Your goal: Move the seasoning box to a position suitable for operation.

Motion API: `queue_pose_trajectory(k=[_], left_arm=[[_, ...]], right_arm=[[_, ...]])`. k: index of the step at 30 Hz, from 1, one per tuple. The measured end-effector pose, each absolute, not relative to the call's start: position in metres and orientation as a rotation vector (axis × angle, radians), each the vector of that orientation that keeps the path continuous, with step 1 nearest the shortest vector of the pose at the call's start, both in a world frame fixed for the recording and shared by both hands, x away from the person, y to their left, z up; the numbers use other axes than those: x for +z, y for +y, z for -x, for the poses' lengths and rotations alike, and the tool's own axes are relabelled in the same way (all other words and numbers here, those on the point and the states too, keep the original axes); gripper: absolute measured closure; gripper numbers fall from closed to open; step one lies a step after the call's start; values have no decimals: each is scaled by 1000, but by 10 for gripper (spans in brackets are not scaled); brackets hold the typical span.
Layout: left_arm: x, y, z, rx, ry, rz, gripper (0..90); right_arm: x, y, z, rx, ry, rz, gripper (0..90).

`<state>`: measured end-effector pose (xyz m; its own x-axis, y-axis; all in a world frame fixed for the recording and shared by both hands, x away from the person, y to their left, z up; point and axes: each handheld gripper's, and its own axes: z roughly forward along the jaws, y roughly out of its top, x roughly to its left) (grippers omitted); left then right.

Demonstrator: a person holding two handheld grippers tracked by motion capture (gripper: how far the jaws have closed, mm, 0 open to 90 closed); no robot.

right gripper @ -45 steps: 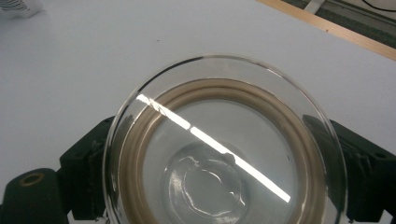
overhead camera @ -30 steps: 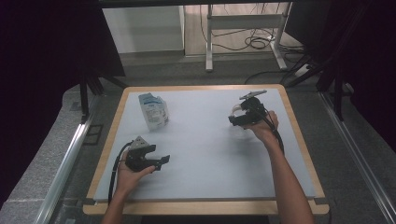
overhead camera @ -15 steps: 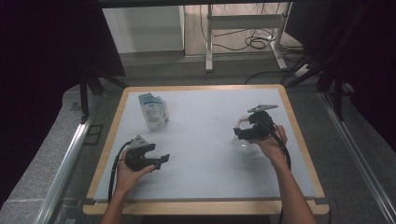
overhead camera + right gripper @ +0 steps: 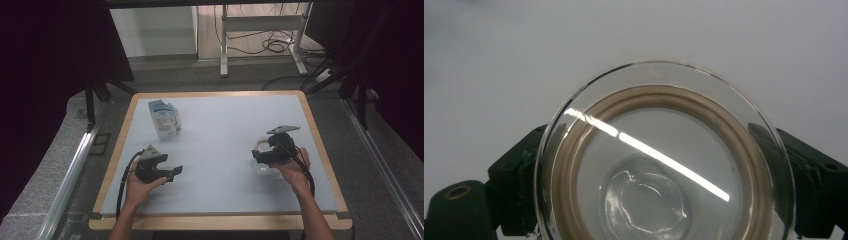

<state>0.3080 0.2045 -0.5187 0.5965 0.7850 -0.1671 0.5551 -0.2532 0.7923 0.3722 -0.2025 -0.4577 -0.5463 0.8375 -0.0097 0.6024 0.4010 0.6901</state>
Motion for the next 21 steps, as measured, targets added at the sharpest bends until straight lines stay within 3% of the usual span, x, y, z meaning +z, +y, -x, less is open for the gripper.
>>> queue_pose_trajectory(k=[21], left_arm=[[-521, 202, -307, 331, 1072, -1958, 197]], right_arm=[[-462, -197, -364, 893, 2307, -1179, 105]])
